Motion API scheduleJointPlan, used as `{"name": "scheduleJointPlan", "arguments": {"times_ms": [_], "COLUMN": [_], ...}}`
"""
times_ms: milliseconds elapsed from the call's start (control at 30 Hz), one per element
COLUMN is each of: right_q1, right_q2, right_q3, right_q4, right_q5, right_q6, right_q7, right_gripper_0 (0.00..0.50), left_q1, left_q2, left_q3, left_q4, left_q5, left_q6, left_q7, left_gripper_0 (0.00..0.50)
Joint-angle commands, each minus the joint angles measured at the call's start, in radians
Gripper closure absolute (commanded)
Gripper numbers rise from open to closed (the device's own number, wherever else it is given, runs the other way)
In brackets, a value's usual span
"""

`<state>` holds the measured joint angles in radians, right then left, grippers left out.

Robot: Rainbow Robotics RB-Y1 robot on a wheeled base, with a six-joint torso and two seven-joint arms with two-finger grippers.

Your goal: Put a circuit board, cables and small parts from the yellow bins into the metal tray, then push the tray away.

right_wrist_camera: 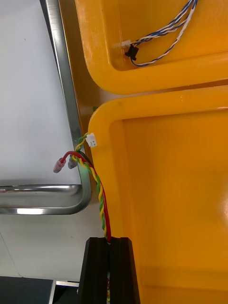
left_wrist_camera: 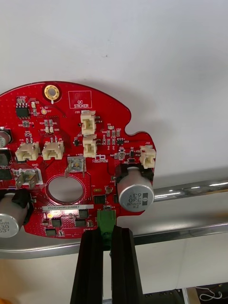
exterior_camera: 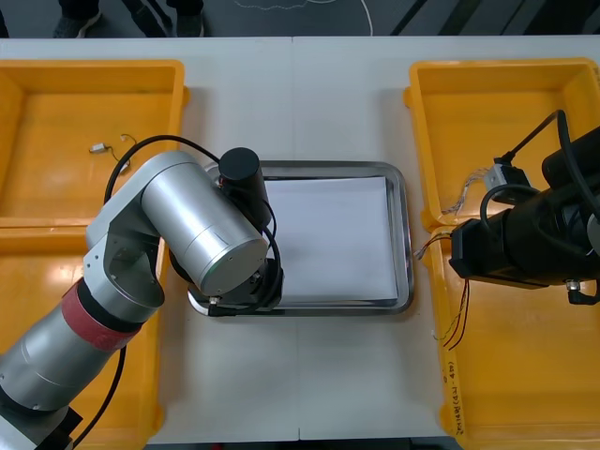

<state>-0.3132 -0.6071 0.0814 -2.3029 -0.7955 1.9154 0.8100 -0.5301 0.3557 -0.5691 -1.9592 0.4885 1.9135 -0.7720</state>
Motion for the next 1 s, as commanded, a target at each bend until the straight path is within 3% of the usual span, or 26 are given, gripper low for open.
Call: {"name": "scheduleJointPlan", "arguments": {"times_ms": [33,233,267,300,467,667,1000], "right_q1": [-0.014,-0.014,-0.014,-0.014,-0.014,-0.014,-0.014], "right_q2": [-0.008,-0.008,-0.008,-0.006,-0.008,-0.008,-0.008], "right_q3": [0.015,0.015,0.015,0.015,0.015,0.015,0.015], "right_q4": [-0.029,-0.029,-0.029,-0.029,-0.029,-0.029,-0.029], "right_q5": [0.009,0.012,0.012,0.012,0.012,0.013,0.016], "right_q6": [0.004,0.004,0.004,0.004,0.004,0.004,0.004], "right_q7": [-0.022,-0.018,-0.017,-0.017,-0.015,-0.015,-0.009], "right_gripper_0": [0.5,0.5,0.5,0.5,0.5,0.5,0.5], "left_q1": [-0.039,-0.039,-0.039,-0.039,-0.039,-0.044,-0.107], "left_q2": [-0.029,-0.032,-0.034,-0.035,-0.035,-0.035,-0.018], "left_q3": [-0.029,-0.034,-0.034,-0.035,-0.034,-0.028,0.035], "left_q4": [0.005,0.008,0.009,0.008,0.008,0.006,-0.066], "left_q5": [-0.013,-0.015,-0.018,-0.018,-0.016,-0.016,0.002], "left_q6": [0.006,0.001,0.001,0.001,-0.002,0.006,0.006], "left_q7": [-0.089,-0.089,-0.089,-0.089,-0.089,-0.087,-0.093], "left_gripper_0": [0.5,0.495,0.47,0.445,0.192,0.019,0.0]}}
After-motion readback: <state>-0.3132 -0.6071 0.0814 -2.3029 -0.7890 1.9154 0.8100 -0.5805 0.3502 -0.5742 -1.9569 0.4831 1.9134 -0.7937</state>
